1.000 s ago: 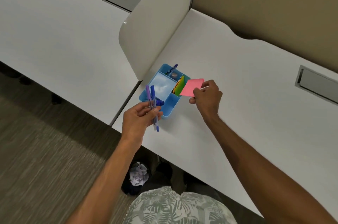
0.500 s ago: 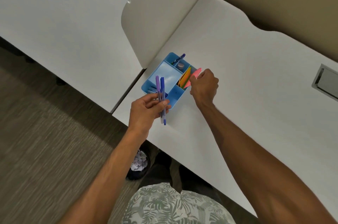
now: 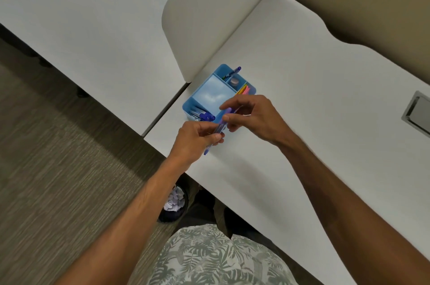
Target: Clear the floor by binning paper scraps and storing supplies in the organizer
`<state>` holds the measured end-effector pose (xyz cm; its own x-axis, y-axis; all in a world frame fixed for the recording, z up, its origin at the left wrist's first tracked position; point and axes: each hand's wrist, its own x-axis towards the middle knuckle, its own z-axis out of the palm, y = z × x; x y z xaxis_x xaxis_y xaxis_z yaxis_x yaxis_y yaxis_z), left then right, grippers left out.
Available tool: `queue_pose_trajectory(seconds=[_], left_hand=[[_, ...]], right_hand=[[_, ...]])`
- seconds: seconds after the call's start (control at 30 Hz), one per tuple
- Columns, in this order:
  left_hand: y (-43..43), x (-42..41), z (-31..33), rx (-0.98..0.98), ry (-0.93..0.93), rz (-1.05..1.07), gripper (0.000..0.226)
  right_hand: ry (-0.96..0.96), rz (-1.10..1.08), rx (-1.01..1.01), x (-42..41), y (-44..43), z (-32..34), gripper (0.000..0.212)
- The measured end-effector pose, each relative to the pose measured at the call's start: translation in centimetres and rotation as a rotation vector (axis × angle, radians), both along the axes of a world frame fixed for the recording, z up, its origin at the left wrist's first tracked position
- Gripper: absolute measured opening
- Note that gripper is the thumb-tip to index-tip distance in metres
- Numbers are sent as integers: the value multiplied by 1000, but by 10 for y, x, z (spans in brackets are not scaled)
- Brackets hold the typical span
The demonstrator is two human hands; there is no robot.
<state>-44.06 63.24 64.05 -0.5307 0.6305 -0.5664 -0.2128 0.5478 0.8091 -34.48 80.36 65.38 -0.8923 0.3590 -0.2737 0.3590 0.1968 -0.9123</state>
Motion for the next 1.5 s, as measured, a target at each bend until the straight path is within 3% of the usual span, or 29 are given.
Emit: queue_pose_trajectory(seconds=[0.23, 0.33, 0.47, 0.63, 0.87, 1.17, 1.5], left_hand=[[3, -5, 5, -12, 69, -84, 23], [4, -8, 7, -12, 150, -65, 49], [1, -7, 5, -14, 231, -20, 77], [-6, -8, 2, -27, 429, -59, 80], [-8, -13, -8, -141, 667, -233, 83], [-4, -22, -18, -165, 683, -347, 83], [-6, -33, -4, -124, 655, -366, 81]], right_hand=[[0, 65, -11, -1, 17, 12, 20], [72, -48, -53, -6, 32, 19, 17], [109, -295, 146, -20, 62, 24, 15], [66, -442, 414, -46, 84, 11, 17], [-45, -373, 548, -80, 86, -18, 14], [-146, -234, 636, -102, 81, -41, 17], [-232, -270, 726, -90, 76, -28, 25]])
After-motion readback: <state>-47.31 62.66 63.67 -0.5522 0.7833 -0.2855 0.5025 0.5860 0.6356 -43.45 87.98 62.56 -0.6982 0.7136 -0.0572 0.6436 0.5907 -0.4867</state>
